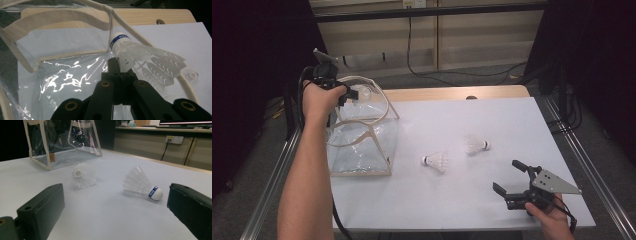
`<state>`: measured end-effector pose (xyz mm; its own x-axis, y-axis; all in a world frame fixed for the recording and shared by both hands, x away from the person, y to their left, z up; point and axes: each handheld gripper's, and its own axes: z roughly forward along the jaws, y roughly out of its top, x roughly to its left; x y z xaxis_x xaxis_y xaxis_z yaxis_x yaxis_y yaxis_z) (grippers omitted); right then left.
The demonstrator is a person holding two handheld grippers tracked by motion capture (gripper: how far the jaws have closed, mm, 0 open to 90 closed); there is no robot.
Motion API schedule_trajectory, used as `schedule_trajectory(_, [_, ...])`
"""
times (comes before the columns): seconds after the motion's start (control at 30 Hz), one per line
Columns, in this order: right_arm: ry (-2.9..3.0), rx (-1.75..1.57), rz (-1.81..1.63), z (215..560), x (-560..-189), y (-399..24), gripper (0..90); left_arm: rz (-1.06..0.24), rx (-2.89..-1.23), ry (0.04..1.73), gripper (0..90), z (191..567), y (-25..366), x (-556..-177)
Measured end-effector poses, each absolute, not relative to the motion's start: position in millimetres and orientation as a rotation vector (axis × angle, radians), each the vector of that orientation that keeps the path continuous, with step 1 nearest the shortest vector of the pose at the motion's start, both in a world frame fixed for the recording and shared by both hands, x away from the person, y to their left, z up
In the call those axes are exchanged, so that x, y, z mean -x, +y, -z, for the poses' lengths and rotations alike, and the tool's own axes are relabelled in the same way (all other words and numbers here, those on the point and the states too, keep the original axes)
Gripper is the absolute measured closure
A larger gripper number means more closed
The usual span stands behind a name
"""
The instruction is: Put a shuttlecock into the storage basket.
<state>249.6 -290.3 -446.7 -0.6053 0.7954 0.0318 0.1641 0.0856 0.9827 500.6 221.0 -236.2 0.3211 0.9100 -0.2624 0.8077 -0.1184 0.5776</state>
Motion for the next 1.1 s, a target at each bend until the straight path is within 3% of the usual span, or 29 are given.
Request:
schedule_trajectory(0.37, [1.84, -0.95, -1.559, 446.9, -249.7, -290.2, 0.8, -0.217, -1.949, 1.513, 89.7, 244.9, 218.1, -505.9])
schedule_trajectory(0.5, [1.842, -0.949, -1.561, 447.0, -249.5, -290.2, 0.7, -0.26, -1.937, 1.519, 79.5, 249.3, 215.9, -508.9])
schedule_trajectory(0.77, [1.843, -0.949, -1.56, 446.9, -249.5, -290.6, 0.8, -0.228, -1.938, 1.503, 79.5, 247.3, 213.7, -508.2])
schedule_trajectory(1.1, [1.847, -0.94, -1.559, 447.1, -249.6, -290.0, 0.8, -0.193, -1.94, 1.459, 73.3, 243.3, 209.7, -501.3])
